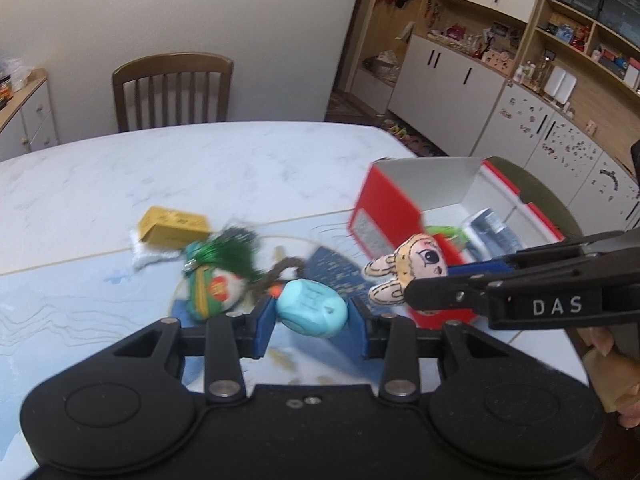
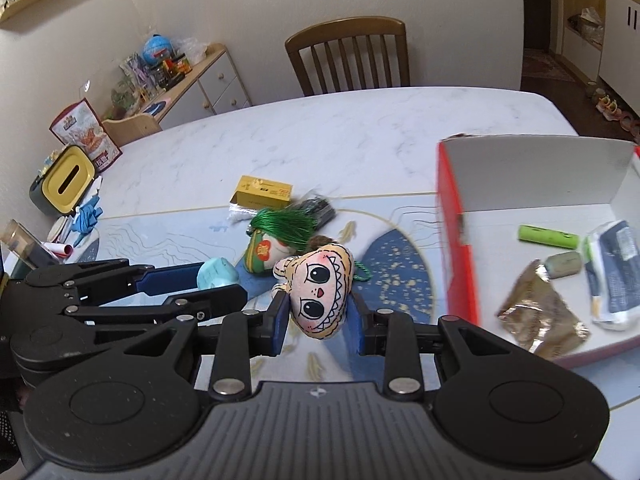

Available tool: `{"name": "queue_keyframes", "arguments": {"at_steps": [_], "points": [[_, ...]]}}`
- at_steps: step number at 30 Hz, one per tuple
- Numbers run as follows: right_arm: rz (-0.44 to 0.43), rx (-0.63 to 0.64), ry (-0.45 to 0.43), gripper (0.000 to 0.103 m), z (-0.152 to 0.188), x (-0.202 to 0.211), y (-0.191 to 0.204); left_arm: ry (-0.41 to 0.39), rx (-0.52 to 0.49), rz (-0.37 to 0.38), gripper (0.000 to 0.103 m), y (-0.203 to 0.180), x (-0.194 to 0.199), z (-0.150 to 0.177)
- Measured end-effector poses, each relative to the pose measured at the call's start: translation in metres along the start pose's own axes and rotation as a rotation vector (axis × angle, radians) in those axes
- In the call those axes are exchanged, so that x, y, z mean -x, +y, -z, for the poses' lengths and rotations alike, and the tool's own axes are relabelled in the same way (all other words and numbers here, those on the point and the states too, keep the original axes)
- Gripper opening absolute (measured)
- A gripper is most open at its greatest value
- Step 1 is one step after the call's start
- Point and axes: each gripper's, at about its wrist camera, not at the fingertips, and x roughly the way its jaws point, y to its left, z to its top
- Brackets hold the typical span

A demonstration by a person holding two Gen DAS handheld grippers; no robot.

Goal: Organize objects
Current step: 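Carry the blue soap and doll keychain into the red shoebox with both grippers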

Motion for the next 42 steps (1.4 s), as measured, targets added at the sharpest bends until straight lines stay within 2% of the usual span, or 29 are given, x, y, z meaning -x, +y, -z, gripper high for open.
{"name": "queue_keyframes", "arguments": {"at_steps": [9, 24, 34, 42], "points": [[0.031, -0.009, -0.026, 0.030, -0.003, 0.033, -0.048, -0.018, -0.039, 0.038, 0.037, -0.053, -0.011, -0.017], [0.079, -0.037, -0.046, 0.030, -0.001, 0.056, -0.140, -0.010, -0.079, 0.036, 0.037, -0.124, -0.056, -0.040], [0.129, -0.046, -0.029, 0.030, -0.002, 0.047, -0.196, 0.037, -0.095, 0.029, 0.037, -0.160, -0.106, -0.060], [0.151, -0.009, 0.031, 0.030, -0.008, 0.019, -0.220, 0.098, -0.131, -0.023, 0.037, -0.178, -0.156, -0.072]]}}
